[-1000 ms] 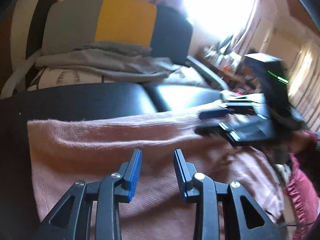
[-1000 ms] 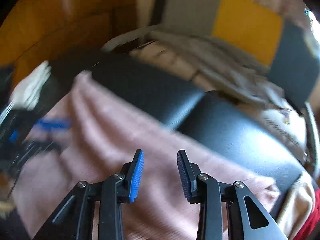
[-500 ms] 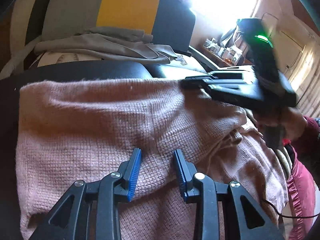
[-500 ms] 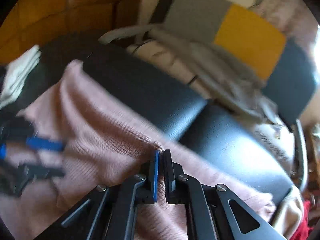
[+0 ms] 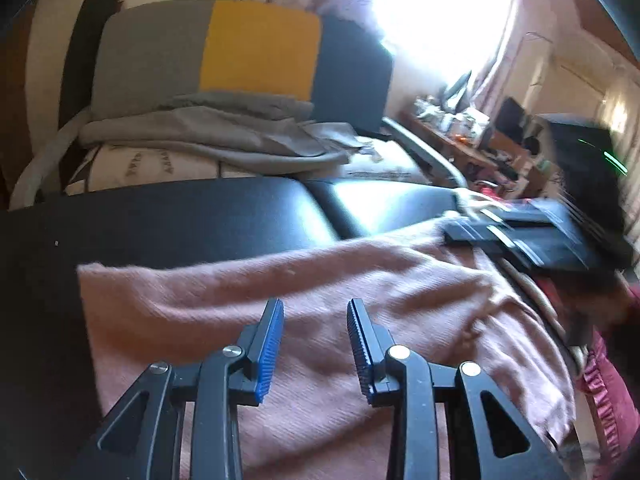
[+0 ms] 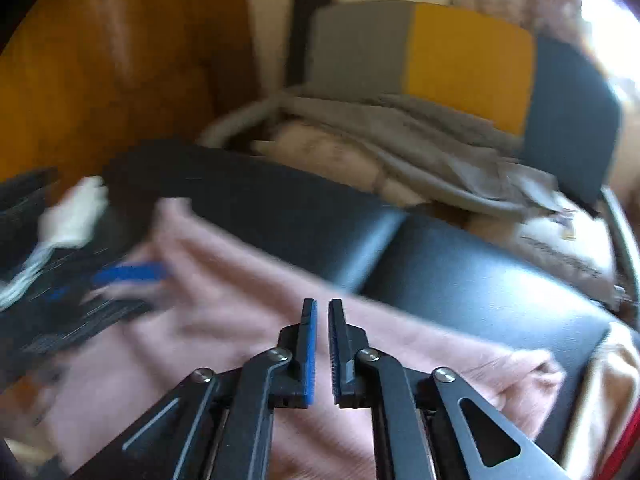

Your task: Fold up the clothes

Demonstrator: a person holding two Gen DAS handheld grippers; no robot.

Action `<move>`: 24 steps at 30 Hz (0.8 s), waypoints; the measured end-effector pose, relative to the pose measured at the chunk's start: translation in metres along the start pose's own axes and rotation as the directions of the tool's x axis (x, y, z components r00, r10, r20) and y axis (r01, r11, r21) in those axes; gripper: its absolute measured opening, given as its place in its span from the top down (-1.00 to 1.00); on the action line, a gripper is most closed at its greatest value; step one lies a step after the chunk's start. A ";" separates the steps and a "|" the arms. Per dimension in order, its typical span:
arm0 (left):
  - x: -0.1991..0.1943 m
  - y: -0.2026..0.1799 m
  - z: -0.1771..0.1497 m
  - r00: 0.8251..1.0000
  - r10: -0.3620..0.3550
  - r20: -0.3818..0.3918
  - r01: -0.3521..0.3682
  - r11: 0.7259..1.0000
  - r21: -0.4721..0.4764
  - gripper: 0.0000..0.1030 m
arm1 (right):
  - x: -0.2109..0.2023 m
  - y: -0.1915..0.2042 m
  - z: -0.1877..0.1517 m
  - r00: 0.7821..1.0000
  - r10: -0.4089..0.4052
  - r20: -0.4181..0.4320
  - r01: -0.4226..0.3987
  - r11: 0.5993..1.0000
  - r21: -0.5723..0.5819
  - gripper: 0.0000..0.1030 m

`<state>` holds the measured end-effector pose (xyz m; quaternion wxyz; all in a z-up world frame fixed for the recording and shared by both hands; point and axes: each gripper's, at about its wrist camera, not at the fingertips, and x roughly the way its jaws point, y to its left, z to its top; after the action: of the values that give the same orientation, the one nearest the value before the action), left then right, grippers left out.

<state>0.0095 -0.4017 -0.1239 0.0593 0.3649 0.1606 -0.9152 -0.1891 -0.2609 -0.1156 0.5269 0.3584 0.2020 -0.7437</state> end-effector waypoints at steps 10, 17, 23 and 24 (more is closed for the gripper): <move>0.038 0.037 -0.016 0.995 0.098 -0.021 -0.100 0.988 -0.117 0.33 | 0.027 -0.046 -0.090 0.996 -0.076 0.049 0.061 0.963 0.262 -0.11; 0.017 0.021 -0.015 0.981 0.192 0.005 -0.190 0.976 -0.110 0.32 | 0.017 -0.033 -0.093 0.995 -0.090 0.036 0.077 0.958 0.275 -0.28; -0.029 0.013 -0.055 0.972 0.233 0.005 -0.231 0.965 -0.121 0.29 | -0.043 -0.047 -0.123 0.988 -0.134 0.073 0.097 0.920 0.379 -0.77; -0.040 0.011 -0.066 0.973 0.229 0.004 -0.227 0.965 -0.131 0.29 | -0.051 -0.047 -0.132 0.988 -0.140 0.071 0.101 0.913 0.394 -0.77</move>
<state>0.0837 -0.3899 -0.1446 0.1893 0.3677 0.1761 -0.8933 -0.1811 -0.1221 -0.1683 0.4076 0.4059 0.0458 -0.8167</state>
